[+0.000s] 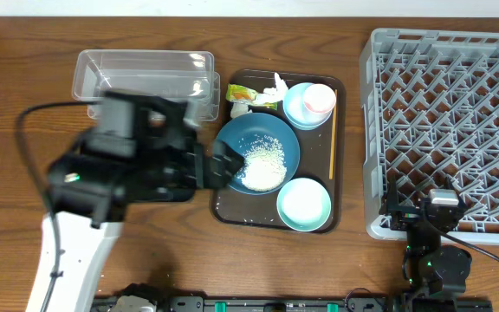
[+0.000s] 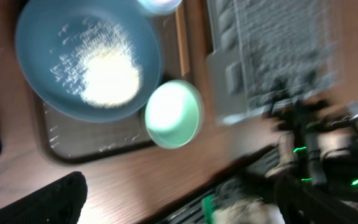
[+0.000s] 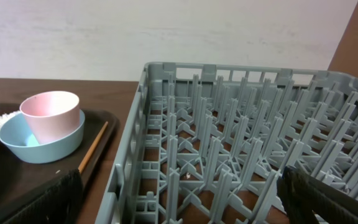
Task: Sort waste into correct bins and load items into the dishwasher rack
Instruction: 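Reach the left gripper to the blue plate rim and grasp it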
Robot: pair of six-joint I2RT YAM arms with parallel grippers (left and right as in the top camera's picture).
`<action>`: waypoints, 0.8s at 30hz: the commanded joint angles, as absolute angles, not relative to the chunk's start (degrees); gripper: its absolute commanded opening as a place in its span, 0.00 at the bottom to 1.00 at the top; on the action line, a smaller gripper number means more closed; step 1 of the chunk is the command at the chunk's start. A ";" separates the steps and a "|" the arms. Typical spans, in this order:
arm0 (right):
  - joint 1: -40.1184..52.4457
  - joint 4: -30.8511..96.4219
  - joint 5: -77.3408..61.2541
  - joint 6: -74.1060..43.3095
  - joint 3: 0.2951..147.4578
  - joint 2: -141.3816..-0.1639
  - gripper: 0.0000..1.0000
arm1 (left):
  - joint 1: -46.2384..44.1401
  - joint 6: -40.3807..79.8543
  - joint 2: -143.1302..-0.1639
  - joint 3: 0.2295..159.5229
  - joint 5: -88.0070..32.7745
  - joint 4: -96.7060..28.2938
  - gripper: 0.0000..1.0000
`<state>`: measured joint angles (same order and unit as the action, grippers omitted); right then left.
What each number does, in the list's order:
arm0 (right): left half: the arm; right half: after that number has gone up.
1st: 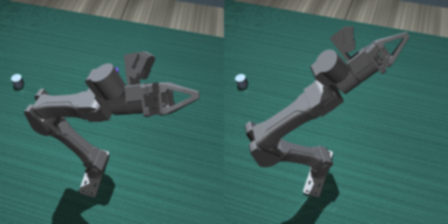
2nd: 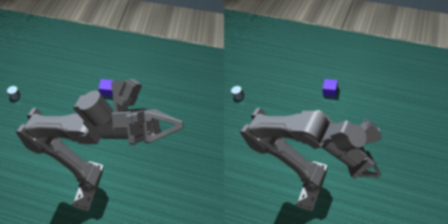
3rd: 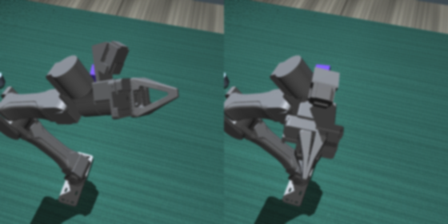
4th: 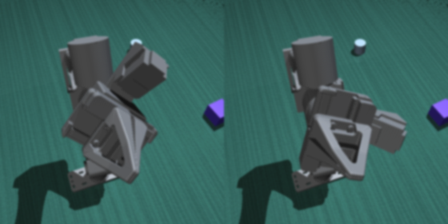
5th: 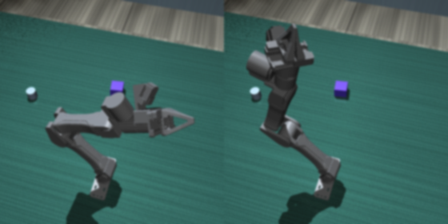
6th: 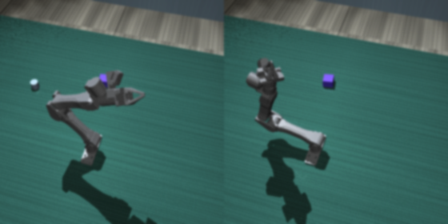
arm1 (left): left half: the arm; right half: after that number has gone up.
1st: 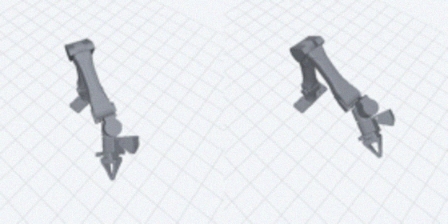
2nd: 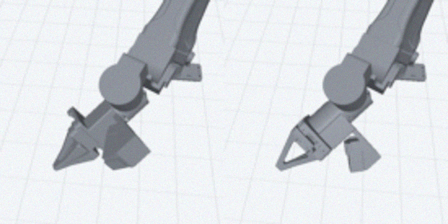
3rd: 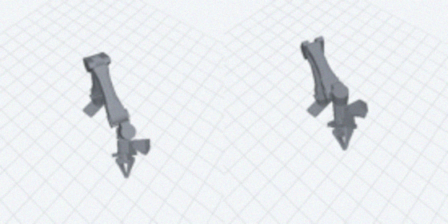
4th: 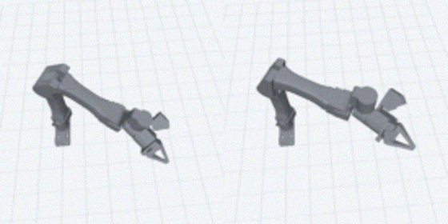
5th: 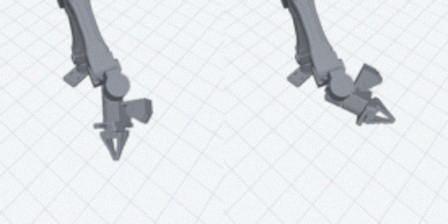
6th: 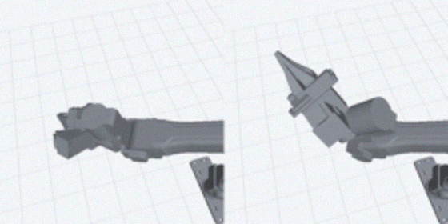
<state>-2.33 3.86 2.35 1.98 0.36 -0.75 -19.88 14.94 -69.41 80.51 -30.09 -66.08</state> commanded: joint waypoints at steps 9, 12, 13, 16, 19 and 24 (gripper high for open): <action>-2.72 4.10 2.52 2.42 0.32 -0.71 0.99 | -42.22 21.76 -82.30 82.37 0.45 -53.06 0.98; -2.72 4.10 2.52 2.42 0.32 -0.71 0.99 | -44.29 21.74 -85.54 82.37 0.45 -47.83 0.98; -2.72 4.10 2.52 2.42 0.32 -0.71 0.99 | -44.95 21.74 -86.72 82.37 0.47 -46.65 0.98; -2.72 4.10 2.52 2.42 0.32 -0.71 0.99 | -46.50 21.43 -90.35 82.37 0.82 -44.36 0.98; -2.72 4.10 2.52 2.42 0.32 -0.71 0.99 | -47.42 20.25 -94.59 82.37 2.22 -43.18 0.98; -2.72 4.10 2.52 2.42 0.32 -0.71 0.99 | -47.66 23.03 -101.67 82.37 10.61 -42.30 0.98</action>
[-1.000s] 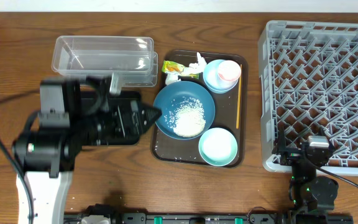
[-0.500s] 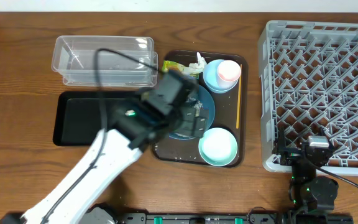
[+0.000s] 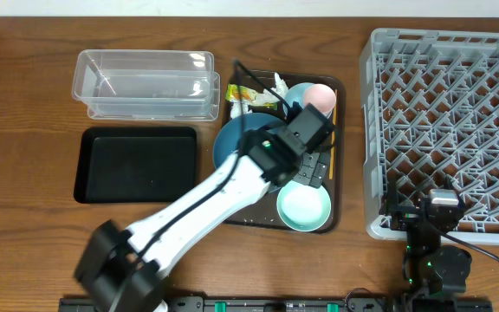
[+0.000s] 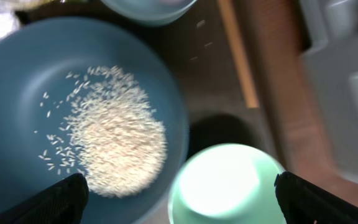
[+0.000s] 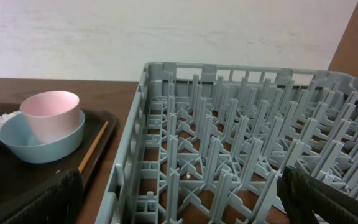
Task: Sort waste into correct bins and load items into the dishwasher rack
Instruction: 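Reach the left gripper to the blue plate rim and grasp it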
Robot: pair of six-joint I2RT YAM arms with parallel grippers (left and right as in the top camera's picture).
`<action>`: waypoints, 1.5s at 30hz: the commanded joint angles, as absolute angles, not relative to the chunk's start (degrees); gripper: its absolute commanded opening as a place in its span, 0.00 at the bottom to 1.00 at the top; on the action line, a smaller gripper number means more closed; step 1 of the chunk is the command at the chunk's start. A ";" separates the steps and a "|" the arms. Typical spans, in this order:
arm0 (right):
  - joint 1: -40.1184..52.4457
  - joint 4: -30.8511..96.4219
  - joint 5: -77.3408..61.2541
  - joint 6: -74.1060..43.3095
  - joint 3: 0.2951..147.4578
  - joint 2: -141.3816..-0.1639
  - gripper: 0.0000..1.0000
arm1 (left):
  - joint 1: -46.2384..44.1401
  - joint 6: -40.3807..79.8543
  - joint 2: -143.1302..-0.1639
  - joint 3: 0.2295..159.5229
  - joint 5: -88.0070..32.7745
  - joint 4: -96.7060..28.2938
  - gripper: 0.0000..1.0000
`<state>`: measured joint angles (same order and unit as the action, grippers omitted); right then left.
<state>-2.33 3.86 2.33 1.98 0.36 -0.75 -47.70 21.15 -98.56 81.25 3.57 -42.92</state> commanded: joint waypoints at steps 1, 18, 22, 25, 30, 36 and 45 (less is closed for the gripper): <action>-2.72 4.10 2.52 2.42 0.32 -0.71 0.99 | -47.66 23.88 -102.85 82.37 11.84 -41.63 0.97; -2.72 4.10 2.52 2.42 0.32 -0.71 0.99 | -47.66 30.68 -111.18 81.71 12.56 -31.55 0.82; -2.72 4.10 2.52 2.42 0.32 -0.71 0.99 | -47.66 31.92 -114.06 81.71 12.73 -31.55 0.79; -2.72 4.10 2.52 2.42 0.32 -0.71 0.99 | -47.66 33.41 -115.70 81.71 12.73 -31.57 0.79; -2.72 4.10 2.52 2.42 0.32 -0.71 0.99 | -47.66 33.78 -116.07 81.71 12.78 -30.46 0.74; -2.72 4.10 2.52 2.42 0.32 -0.71 0.99 | -47.72 34.37 -116.09 80.97 12.73 -30.55 0.68; -2.72 4.10 2.52 2.42 0.32 -0.71 0.99 | -48.47 35.07 -116.09 80.68 12.71 -31.14 0.48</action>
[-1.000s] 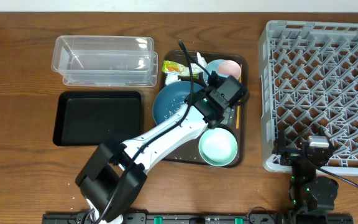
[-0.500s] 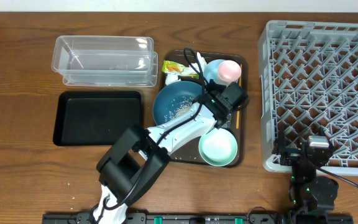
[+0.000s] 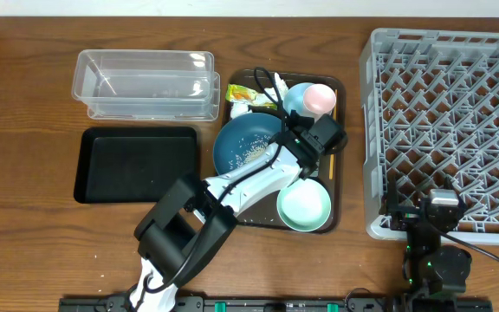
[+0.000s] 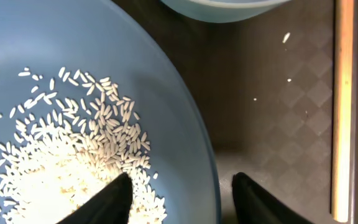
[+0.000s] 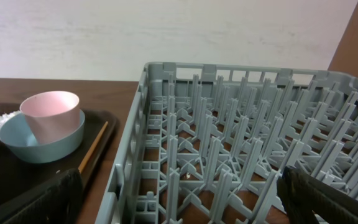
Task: Sort waste into correct bins and load items into the dishwasher rack
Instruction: 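Reach the left gripper to the blue plate rim and grasp it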
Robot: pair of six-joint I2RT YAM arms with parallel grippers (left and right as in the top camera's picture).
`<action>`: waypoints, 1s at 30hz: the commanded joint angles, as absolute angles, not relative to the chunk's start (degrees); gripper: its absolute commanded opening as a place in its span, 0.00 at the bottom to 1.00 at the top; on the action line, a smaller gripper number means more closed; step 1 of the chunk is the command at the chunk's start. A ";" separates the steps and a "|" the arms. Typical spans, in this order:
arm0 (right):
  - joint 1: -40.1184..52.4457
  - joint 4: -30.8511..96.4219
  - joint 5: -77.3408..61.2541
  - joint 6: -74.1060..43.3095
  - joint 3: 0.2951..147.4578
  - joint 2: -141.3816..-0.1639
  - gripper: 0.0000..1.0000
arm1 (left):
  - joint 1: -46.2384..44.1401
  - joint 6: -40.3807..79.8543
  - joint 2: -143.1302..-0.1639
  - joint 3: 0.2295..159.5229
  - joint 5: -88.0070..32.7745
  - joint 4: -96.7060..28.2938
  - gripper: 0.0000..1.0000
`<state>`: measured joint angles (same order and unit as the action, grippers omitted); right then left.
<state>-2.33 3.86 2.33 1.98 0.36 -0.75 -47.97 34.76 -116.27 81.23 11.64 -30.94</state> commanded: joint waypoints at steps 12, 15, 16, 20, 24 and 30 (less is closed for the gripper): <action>-2.72 4.10 2.52 2.42 0.32 -0.71 0.99 | -48.73 35.05 -116.07 80.68 12.73 -31.11 0.23; -2.72 4.10 2.52 2.42 0.32 -0.71 0.99 | -48.73 35.03 -116.03 80.75 12.73 -31.16 0.13; -2.72 4.10 2.52 2.42 0.32 -0.71 0.99 | -48.73 35.03 -116.03 80.77 12.73 -31.18 0.11; -2.72 4.10 2.52 2.42 0.32 -0.71 0.99 | -48.73 35.03 -115.22 80.84 12.73 -31.83 0.06; -2.72 4.10 2.52 2.42 0.32 -0.71 0.99 | -48.73 35.03 -113.14 80.86 12.73 -32.75 0.06; -2.72 4.10 2.52 2.42 0.32 -0.71 0.99 | -48.73 35.03 -107.87 80.86 12.73 -35.24 0.06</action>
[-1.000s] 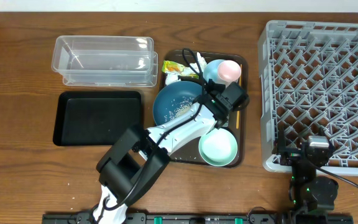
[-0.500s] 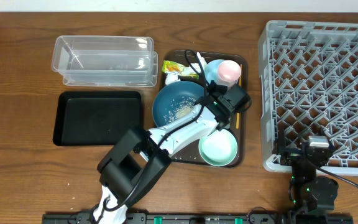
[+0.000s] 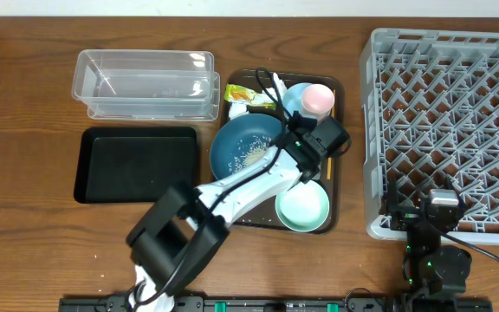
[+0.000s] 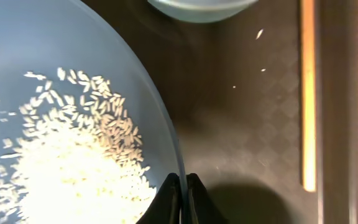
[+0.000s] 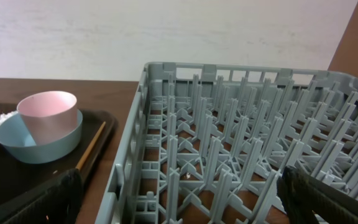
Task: Sort waste into correct bins and load items into the dishwasher rack
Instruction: 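Reach the left gripper to the blue plate rim and grasp it, then lift the blue plate with the left gripper over the black tray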
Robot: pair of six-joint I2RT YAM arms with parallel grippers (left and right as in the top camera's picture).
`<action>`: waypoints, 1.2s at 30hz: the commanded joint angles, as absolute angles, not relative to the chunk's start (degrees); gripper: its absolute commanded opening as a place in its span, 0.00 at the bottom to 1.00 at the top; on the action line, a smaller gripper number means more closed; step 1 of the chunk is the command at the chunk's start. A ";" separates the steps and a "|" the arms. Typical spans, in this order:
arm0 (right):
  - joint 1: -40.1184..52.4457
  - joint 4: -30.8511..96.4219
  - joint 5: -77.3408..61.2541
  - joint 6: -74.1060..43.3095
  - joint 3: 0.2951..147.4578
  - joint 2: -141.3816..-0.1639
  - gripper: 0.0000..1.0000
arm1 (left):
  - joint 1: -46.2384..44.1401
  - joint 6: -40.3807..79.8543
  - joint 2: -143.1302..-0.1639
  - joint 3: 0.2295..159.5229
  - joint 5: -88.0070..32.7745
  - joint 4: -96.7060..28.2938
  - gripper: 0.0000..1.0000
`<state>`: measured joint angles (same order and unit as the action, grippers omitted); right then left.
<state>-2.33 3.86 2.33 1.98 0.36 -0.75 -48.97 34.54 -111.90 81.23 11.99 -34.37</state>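
Note:
A dark blue bowl (image 3: 248,152) holding white rice (image 4: 73,168) sits on the brown tray (image 3: 332,186). My left gripper (image 3: 302,158) is shut on the bowl's right rim; in the left wrist view its fingers (image 4: 180,186) pinch the thin rim from both sides. A mint bowl (image 3: 302,206) lies at the tray's front. At the tray's back a pink cup (image 3: 319,98) stands inside a light blue bowl (image 5: 39,140). A wooden chopstick (image 4: 308,93) lies along the tray's right side. My right gripper (image 5: 179,202) rests open at the near edge of the grey dishwasher rack (image 3: 449,121).
A clear plastic bin (image 3: 145,84) and a black bin (image 3: 137,165) stand left of the tray. A yellow-green wrapper (image 3: 241,94) and crumpled white tissue (image 3: 277,85) lie at the tray's back left. Loose rice grains dot the tray floor (image 4: 260,34).
My left gripper was open with its fingers either side of the blue bowl's right rim; now it is shut on that rim. The right arm has not moved.
My left arm was over the black bin, left of the tray. Then its gripper hung above the tray between the rice bowl and the mint bowl. It then stood low at the rice bowl's rim, open, and now grips the rim. The right gripper stayed put.

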 commanded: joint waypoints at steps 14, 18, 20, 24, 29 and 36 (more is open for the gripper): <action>-2.72 4.10 2.52 2.44 0.32 -0.71 0.99 | -48.56 35.00 -96.36 80.86 12.71 -41.41 0.06; -2.72 4.10 2.52 2.42 0.32 -0.71 0.99 | -47.88 34.59 -94.61 80.86 12.69 -42.74 0.06; -2.72 4.10 2.52 2.42 0.32 -0.71 0.99 | -46.74 34.63 -93.58 80.86 11.86 -43.33 0.06; -2.72 4.10 2.52 2.42 0.32 -0.71 0.99 | -42.98 34.57 -91.37 80.86 6.42 -43.48 0.06; -2.72 4.10 2.52 2.42 0.32 -0.71 0.99 | -37.08 33.28 -88.77 80.86 3.14 -44.58 0.06; -2.72 4.10 2.52 2.42 0.32 -0.71 0.99 | -32.25 32.93 -84.84 80.86 2.96 -47.22 0.06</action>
<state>-2.33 3.86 2.33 1.98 0.36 -0.75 -33.58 34.39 -87.55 81.03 3.27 -46.70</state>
